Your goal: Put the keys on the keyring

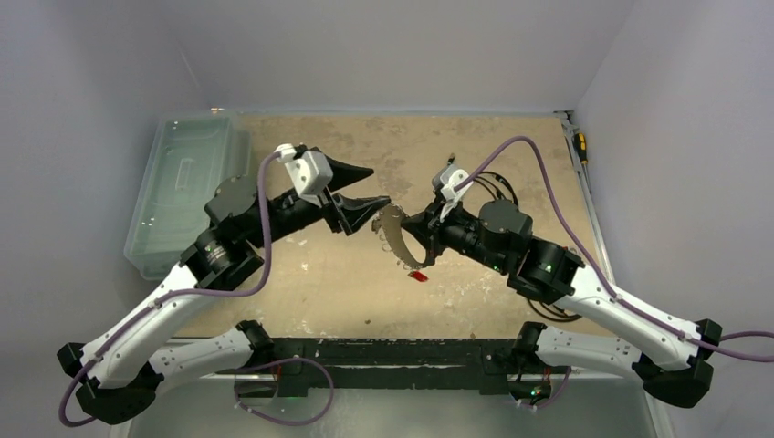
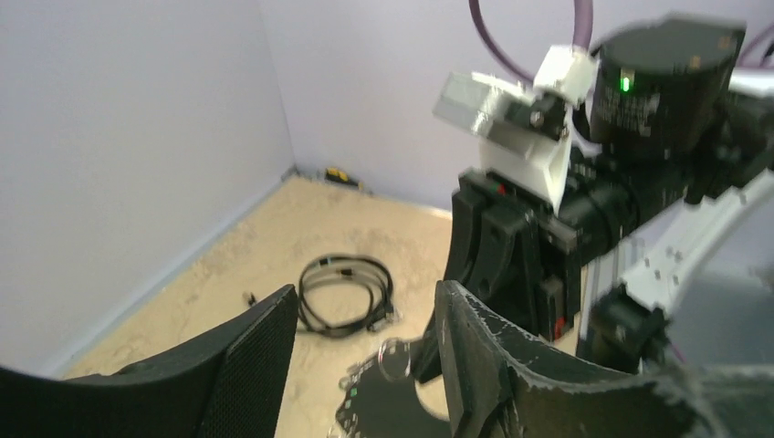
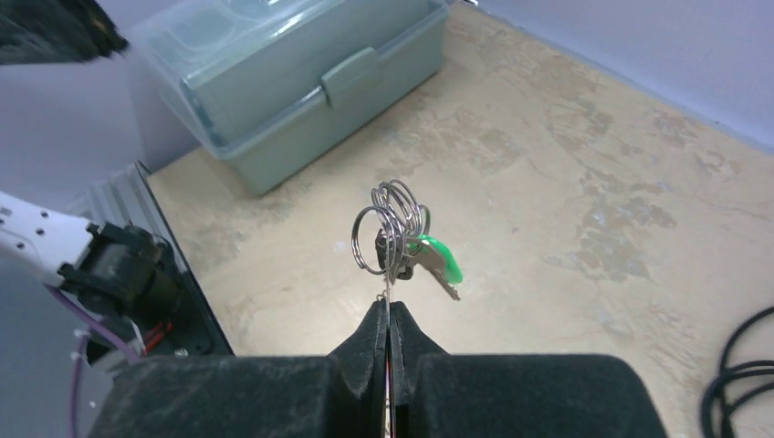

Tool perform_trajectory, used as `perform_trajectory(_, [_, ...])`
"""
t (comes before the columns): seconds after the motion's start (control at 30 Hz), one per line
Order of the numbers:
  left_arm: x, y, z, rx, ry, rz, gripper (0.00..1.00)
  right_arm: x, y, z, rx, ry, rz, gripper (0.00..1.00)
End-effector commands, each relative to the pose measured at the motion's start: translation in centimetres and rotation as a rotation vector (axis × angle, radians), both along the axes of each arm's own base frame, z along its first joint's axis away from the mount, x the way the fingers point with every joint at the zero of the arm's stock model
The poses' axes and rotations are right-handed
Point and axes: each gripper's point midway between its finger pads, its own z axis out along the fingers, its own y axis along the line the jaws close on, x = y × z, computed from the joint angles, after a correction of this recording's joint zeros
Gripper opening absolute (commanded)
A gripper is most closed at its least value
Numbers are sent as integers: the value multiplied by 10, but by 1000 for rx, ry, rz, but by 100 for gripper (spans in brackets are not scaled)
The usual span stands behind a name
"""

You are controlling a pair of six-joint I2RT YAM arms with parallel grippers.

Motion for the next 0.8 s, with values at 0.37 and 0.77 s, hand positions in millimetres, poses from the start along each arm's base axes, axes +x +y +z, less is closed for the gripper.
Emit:
perform_trajectory(0.37, [-29,-20,-51,286,299,-212,40,-9,-28,24,-178,-203,60,0])
perform_trajectory(0.77, [-15,-39,-80,218,505,-174,28,-15,-27,31,-134,-163,67,0])
